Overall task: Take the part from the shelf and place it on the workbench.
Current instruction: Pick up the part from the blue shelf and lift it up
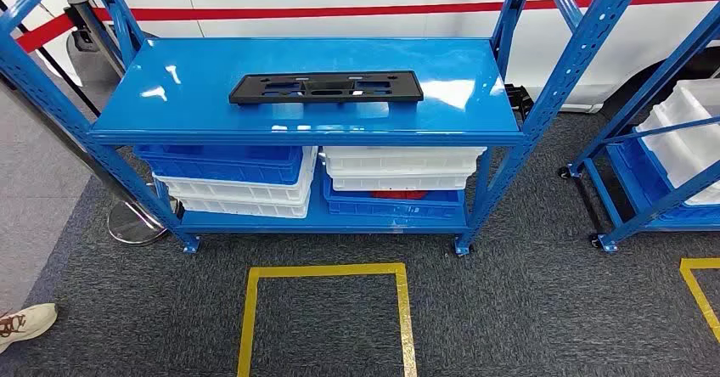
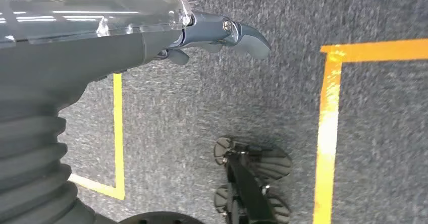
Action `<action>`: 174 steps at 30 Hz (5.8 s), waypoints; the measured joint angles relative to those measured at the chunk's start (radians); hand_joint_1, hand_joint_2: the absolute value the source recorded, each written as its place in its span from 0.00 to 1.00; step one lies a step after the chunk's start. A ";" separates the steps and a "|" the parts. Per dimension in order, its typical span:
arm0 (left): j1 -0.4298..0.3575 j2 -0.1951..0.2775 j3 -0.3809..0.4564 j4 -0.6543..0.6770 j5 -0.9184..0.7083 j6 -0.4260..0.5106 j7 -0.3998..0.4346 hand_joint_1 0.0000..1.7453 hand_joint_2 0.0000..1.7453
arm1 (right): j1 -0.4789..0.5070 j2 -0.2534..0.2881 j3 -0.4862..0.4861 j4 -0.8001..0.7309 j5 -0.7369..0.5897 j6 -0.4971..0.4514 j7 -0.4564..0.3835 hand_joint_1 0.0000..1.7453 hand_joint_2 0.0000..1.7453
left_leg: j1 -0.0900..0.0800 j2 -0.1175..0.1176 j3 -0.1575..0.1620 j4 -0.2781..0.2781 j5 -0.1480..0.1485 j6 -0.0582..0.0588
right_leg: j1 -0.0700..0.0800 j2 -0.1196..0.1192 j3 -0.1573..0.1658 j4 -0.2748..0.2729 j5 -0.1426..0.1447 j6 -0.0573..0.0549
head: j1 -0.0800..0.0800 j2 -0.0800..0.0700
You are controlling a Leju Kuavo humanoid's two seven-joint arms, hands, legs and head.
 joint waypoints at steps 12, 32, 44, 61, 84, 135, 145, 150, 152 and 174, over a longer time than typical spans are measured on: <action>-0.052 -0.010 0.194 0.041 -0.115 0.002 -0.067 0.00 0.00 | -0.082 0.035 -0.196 0.033 0.203 0.069 -0.138 0.00 0.25 | -0.006 0.000 -0.004 0.010 -0.002 0.006 | -0.006 0.001 0.000 -0.002 0.003 0.010 | 0.000 0.000; -0.091 -0.034 0.396 0.081 -0.213 0.019 -0.118 0.00 0.00 | -0.162 0.056 -0.020 -0.368 0.049 0.243 -0.404 0.00 0.00 | -0.002 0.015 0.005 0.009 -0.016 0.003 | 0.002 -0.008 -0.020 -0.015 0.034 -0.005 | 0.002 0.000; -0.105 -0.042 0.464 0.094 -0.242 0.027 -0.131 0.00 0.00 | -0.179 0.041 0.181 -0.741 -0.102 0.315 -0.493 0.00 0.00 | 0.041 0.074 -0.057 0.044 0.015 -0.047 | -0.020 -0.039 -0.009 0.008 0.005 0.036 | -0.008 0.000; -0.125 -0.053 0.572 0.110 -0.285 0.032 -0.140 0.00 0.00 | -0.213 0.000 0.512 -1.261 -0.318 0.424 -0.618 0.00 0.00 | -0.003 0.047 -0.049 0.030 0.018 0.011 | 0.043 -0.017 -0.041 0.014 0.024 -0.062 | -0.007 0.000; -0.135 -0.051 0.670 0.127 -0.340 0.036 -0.145 0.00 0.00 | -0.224 -0.057 0.763 -1.547 -0.487 0.490 -0.703 0.00 0.00 | 0.023 0.060 -0.062 0.044 0.019 -0.001 | -0.001 -0.025 -0.160 0.300 -0.114 0.023 | -0.010 0.000; -0.133 -0.043 0.677 0.137 -0.358 0.020 -0.147 0.00 0.00 | -0.227 -0.060 0.826 -1.521 -0.472 0.457 -0.703 0.00 0.00 | 0.031 0.072 -0.106 0.056 0.047 -0.041 | 0.013 -0.020 0.051 -0.002 -0.041 -0.009 | -0.010 0.000; -0.134 -0.043 0.677 0.137 -0.366 0.024 -0.146 0.00 0.00 | -0.220 -0.065 0.833 -1.512 -0.481 0.443 -0.704 0.00 0.00 | 0.032 0.063 -0.046 0.031 0.010 0.007 | 0.005 -0.021 -0.152 0.274 -0.117 0.030 | -0.003 0.000; -0.134 -0.046 0.677 0.138 -0.372 0.025 -0.148 0.00 0.00 | -0.218 -0.065 0.833 -1.506 -0.491 0.448 -0.704 0.00 0.00 | 0.029 0.062 0.010 0.023 -0.030 -0.007 | 0.021 -0.024 -0.100 0.037 0.057 -0.007 | -0.002 0.000; -0.134 -0.047 0.677 0.138 -0.375 0.025 -0.149 0.00 0.00 | -0.219 -0.065 0.833 -1.503 -0.497 0.457 -0.704 0.00 0.00 | 0.027 0.067 0.023 0.020 -0.032 -0.019 | 0.025 -0.024 -0.091 0.012 0.053 -0.020 | 0.000 0.000; -0.137 -0.042 0.676 0.138 -0.421 0.040 -0.127 0.00 0.00 | -0.227 -0.066 0.841 -1.386 -0.399 0.405 -0.667 0.00 1.00 | 0.030 0.070 -0.050 0.016 0.030 0.006 | 0.007 -0.015 -0.121 0.255 -0.121 0.026 | 0.005 0.000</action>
